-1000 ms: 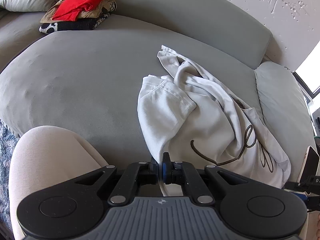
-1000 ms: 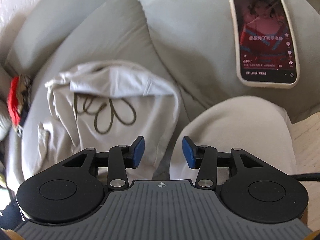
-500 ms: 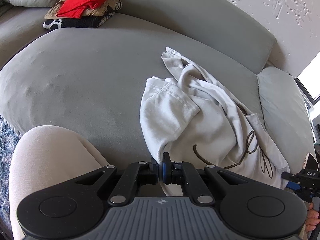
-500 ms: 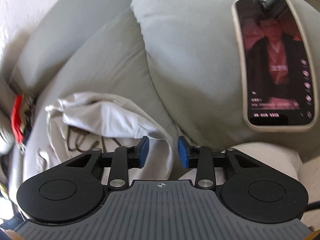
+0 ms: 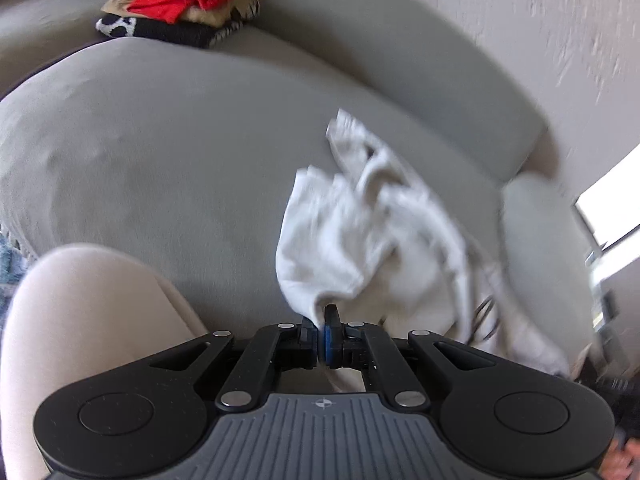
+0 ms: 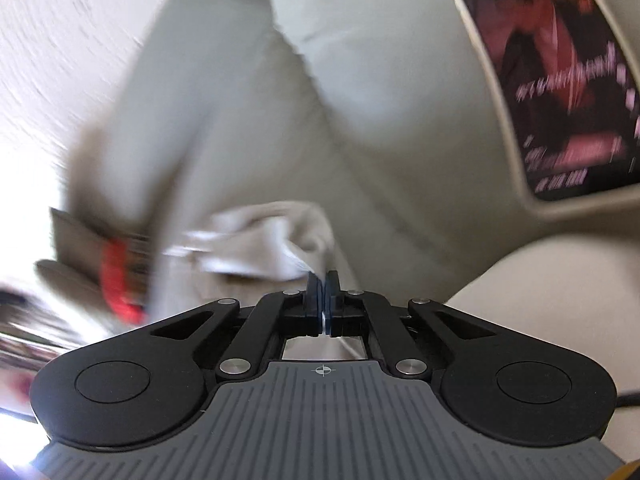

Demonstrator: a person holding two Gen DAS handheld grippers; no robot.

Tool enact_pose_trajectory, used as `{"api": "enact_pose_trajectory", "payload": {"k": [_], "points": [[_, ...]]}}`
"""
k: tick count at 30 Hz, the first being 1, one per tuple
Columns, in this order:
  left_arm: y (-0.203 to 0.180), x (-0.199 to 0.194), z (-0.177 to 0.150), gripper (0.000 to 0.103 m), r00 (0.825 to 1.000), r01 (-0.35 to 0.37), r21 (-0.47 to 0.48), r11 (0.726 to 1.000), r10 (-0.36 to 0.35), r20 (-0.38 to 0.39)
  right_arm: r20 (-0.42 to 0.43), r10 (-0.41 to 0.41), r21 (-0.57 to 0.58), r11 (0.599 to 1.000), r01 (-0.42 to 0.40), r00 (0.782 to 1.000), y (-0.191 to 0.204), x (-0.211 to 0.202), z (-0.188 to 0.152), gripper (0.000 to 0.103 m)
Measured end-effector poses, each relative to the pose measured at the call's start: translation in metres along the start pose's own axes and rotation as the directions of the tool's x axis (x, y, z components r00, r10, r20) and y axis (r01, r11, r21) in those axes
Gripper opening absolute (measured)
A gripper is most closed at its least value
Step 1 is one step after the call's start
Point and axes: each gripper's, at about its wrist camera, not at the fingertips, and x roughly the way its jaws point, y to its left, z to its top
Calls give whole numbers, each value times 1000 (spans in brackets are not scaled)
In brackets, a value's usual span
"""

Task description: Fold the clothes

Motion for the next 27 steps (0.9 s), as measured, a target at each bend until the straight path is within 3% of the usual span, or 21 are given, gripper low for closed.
{"api": "enact_pose_trajectory", "payload": {"k": [3,7,8,10,12,14,15,16,17,19,20,21,22,24,26,27], "points": [[10,-20,18,1,995,90,-92,992,-85,52,48,161,34,986,-163,986,9,-20,-3,0],[4,-49,51,0,974,188,-138,972,-166,155,119,318,14,947,-322,941,50,-37,1,0],[-1,-60,66,0,963,225,-147,963,-196,186,136,353,-12,935,-355,926,67,-44,5,0],[-12,-84,98,0,930,305,-155,940,-260,258,210,441,-86,897,-433,872,109,-70,14,0],[-31,-122,131,0,873,378,-127,917,-308,378,281,529,-170,849,-501,801,151,-97,24,0],[-51,-168,148,0,770,465,-53,884,-374,517,372,621,-276,784,-557,690,186,-138,23,0],[-61,-191,156,0,707,503,-11,864,-404,580,418,644,-341,765,-547,640,201,-158,17,0],[-70,-208,157,1,658,514,35,857,-421,624,461,660,-407,751,-520,593,214,-177,10,0],[-82,-219,155,1,648,471,73,879,-401,647,468,642,-433,765,-476,607,226,-184,5,0],[-106,-240,151,1,625,372,144,917,-362,692,460,574,-455,808,-376,677,248,-190,-3,0],[-111,-244,151,1,622,380,151,913,-373,689,464,570,-469,807,-358,678,255,-196,-7,0],[-116,-247,152,0,619,391,157,907,-385,684,470,579,-485,800,-353,666,259,-204,-12,0],[-117,-254,151,0,603,430,161,889,-415,681,477,588,-501,793,-348,654,264,-212,-16,0],[-120,-267,148,0,561,479,171,861,-450,695,496,629,-536,764,-358,599,268,-235,-26,0],[-119,-284,140,1,506,463,189,866,-433,746,511,638,-556,756,-345,576,269,-250,-33,0],[-116,-289,138,1,503,476,186,860,-439,744,517,641,-564,754,-338,567,269,-257,-37,0]]}}
